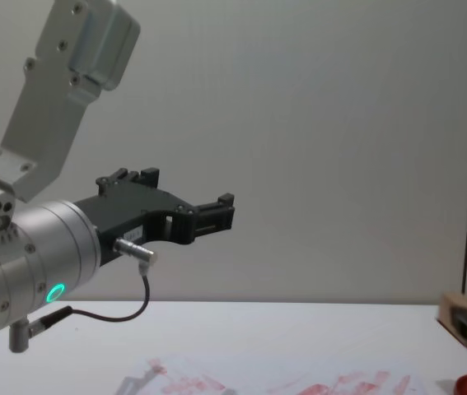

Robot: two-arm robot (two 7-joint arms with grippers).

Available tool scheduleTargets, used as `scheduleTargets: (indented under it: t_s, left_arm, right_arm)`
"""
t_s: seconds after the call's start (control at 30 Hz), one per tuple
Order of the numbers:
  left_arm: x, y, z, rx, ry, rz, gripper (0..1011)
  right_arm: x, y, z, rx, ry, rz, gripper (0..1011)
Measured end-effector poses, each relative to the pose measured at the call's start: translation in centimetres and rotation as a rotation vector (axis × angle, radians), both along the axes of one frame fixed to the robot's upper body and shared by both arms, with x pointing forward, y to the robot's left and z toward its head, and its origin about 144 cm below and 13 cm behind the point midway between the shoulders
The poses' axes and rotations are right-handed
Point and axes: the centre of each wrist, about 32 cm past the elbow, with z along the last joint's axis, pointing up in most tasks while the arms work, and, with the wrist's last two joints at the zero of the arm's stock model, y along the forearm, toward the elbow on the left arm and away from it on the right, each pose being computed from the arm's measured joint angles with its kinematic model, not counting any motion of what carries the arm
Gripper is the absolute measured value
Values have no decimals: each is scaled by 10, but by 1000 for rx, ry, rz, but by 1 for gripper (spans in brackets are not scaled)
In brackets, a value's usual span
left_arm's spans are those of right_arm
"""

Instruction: Use the one hand to pick up the stamp and affix it onto the A4 paper.

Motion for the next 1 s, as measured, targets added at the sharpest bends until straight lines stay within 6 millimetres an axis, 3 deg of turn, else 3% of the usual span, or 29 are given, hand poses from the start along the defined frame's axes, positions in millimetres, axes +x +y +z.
scheduleTargets:
  t_s: [0.53, 1.0]
  left_arm:
    - [0, 0, 0, 0, 0, 0, 1003]
    - [0, 0, 0, 0, 0, 0, 1002]
  right_arm:
    - [6, 14, 21, 48, -28, 204, 216]
    - [6, 18, 14, -20, 131, 337, 217]
